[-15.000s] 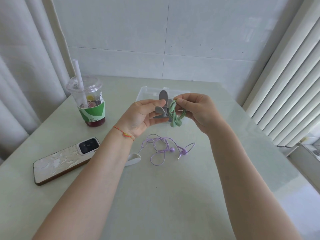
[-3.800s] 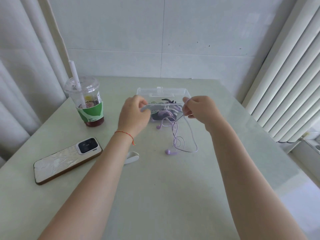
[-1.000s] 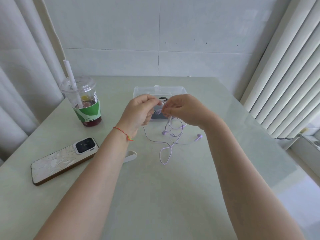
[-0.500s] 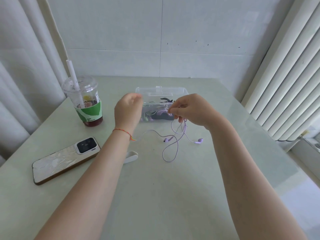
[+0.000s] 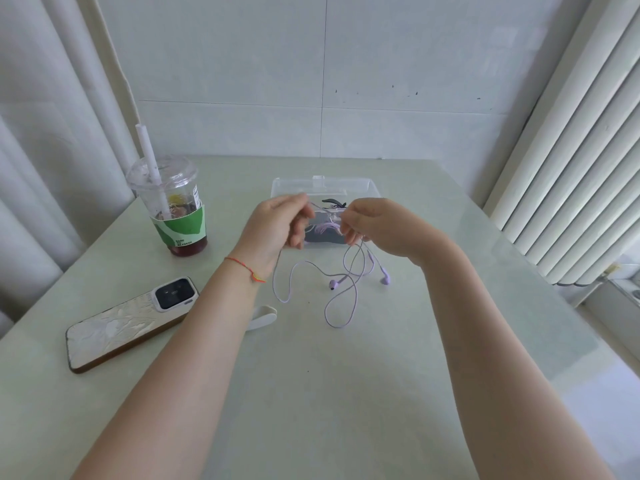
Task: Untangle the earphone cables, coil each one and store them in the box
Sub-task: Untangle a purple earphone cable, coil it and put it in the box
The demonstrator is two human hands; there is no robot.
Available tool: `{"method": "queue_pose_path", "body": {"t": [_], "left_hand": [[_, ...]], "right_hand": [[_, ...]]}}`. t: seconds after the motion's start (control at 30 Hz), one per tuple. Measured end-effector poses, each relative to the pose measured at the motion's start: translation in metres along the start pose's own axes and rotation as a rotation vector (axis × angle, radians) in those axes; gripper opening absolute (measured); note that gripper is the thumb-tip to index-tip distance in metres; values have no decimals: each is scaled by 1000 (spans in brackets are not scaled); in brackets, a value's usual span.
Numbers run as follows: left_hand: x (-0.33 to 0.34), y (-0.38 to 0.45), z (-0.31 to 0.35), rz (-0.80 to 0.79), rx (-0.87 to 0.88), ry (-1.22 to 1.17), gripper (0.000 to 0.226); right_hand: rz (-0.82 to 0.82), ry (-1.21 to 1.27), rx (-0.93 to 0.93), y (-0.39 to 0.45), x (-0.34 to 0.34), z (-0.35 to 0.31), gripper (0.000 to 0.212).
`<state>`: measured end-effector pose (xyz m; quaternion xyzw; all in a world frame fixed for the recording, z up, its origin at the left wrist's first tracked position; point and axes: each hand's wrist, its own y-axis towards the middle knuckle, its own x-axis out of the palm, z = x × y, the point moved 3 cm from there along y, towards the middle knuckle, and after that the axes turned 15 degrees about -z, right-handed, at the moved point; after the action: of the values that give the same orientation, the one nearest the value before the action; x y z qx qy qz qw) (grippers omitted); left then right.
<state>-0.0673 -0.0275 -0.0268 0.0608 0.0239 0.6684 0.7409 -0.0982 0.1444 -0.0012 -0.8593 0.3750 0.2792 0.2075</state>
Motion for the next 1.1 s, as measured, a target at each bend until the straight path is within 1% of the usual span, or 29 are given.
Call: {"method": "queue_pose_path", "body": {"t": [0.1,0.17,0.23,0.3,0.43,0.5,0.57,0.63,0.7,0.77,0.83,0.87,0.93,0.97,1.03,1.1], "left_hand": [[-8,3,-2,6,-54,-400,30],[-14,4,-5,10,-71,-589,31],[-21,4,-9,47,-75,-712,31],[-27,4,-14,118,-73,-802,32],[-42,2,-22,296,-26,-873,34],[-48,1,-22,341,-3,-857,33],[-49,0,-19,337,10,-784,31],[-45,1,-15,298,2,-659,27],[-37,2,-11,200,-46,-502,25],[-24,2,-6,28,-134,-331,24],[-11,0,-2,-132,-204,-167,24],[-5,-2,-1,-178,-222,-93,24],[4,-5,2,-229,-234,4,25],[7,-6,3,-252,-240,28,25],[8,-6,4,-281,-268,22,26],[4,-5,5,-259,-289,-81,27]], "right_hand": [[2,169,-9,0,0,0,27],[-2,214,-15,-2,-1,0,25],[40,171,26,-4,-3,1,22],[128,88,90,-3,-7,3,22],[289,-66,190,-3,-20,15,23],[340,-132,243,-4,-26,22,27],[371,-178,302,-8,-31,27,28],[357,-219,352,-9,-31,29,24],[321,-314,377,-9,-29,28,25],[306,-344,299,-6,-25,25,29],[261,-261,110,-2,-19,14,29],[215,-176,16,-1,-15,7,31],[94,-19,-127,-2,-2,-8,36],[43,24,-167,-2,4,-14,38],[3,68,-185,-1,13,-18,31],[26,99,-157,-2,15,-20,19]]}}
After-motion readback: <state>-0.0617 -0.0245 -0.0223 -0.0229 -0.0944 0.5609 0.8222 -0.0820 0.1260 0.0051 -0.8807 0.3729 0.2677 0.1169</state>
